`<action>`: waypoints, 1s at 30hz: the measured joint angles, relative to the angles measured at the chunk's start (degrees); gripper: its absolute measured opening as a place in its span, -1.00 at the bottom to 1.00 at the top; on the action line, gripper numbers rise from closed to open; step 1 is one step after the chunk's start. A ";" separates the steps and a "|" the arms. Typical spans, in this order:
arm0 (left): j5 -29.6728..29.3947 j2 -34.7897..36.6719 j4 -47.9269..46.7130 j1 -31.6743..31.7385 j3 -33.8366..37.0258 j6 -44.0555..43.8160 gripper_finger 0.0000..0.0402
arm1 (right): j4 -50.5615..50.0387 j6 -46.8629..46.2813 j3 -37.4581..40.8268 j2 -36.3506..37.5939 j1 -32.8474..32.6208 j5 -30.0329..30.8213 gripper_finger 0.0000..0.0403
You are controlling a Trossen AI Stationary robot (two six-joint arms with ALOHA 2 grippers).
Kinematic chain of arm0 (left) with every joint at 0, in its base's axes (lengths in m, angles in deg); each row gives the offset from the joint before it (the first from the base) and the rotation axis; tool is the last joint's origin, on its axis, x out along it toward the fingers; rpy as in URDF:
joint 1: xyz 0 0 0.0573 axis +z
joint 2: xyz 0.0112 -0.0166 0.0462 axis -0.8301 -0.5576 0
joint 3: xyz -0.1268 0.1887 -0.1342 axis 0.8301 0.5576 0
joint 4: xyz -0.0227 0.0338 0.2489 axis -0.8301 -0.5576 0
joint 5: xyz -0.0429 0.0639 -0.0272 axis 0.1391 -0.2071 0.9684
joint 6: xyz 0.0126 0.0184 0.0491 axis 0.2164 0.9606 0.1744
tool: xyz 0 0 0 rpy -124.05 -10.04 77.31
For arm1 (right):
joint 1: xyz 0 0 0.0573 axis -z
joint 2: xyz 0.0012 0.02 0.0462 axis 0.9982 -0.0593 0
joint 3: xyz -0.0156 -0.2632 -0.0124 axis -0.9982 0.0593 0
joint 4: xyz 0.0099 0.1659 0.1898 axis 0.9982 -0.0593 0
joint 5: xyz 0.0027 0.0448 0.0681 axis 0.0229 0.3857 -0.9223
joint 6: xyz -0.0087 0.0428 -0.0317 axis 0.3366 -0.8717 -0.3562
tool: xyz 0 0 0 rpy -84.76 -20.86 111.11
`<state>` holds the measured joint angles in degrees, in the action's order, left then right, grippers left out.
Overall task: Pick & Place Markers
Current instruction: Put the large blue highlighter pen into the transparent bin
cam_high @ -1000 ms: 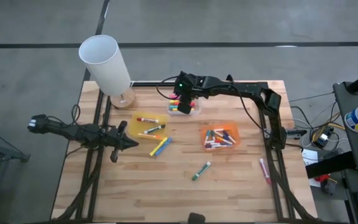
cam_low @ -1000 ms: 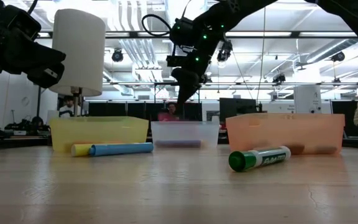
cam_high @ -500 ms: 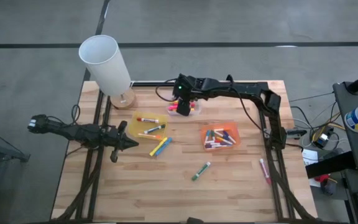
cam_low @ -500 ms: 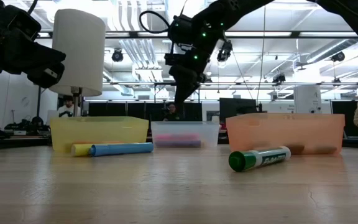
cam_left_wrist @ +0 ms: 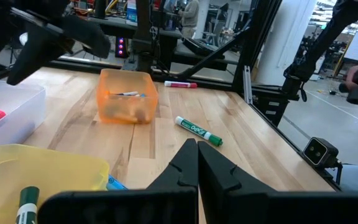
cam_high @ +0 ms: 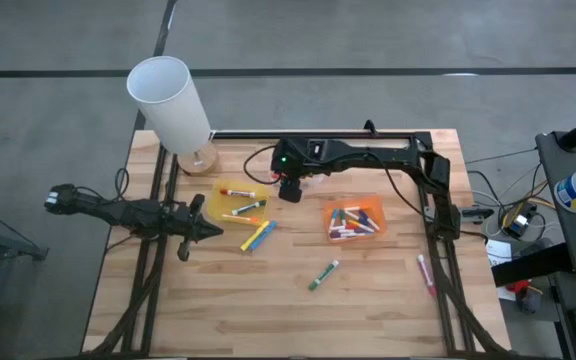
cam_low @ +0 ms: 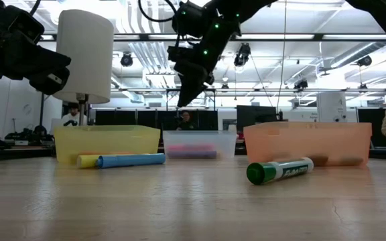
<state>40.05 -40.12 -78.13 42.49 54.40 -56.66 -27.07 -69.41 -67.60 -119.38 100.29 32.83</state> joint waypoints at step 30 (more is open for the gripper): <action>-0.02 0.00 -0.01 -0.01 0.00 0.01 -1.00 | 6.09 9.74 1.36 -0.04 -14.58 -16.03 -0.20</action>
<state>40.04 -40.12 -78.14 42.49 54.40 -56.65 -20.98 -59.67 -66.24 -119.41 85.71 16.80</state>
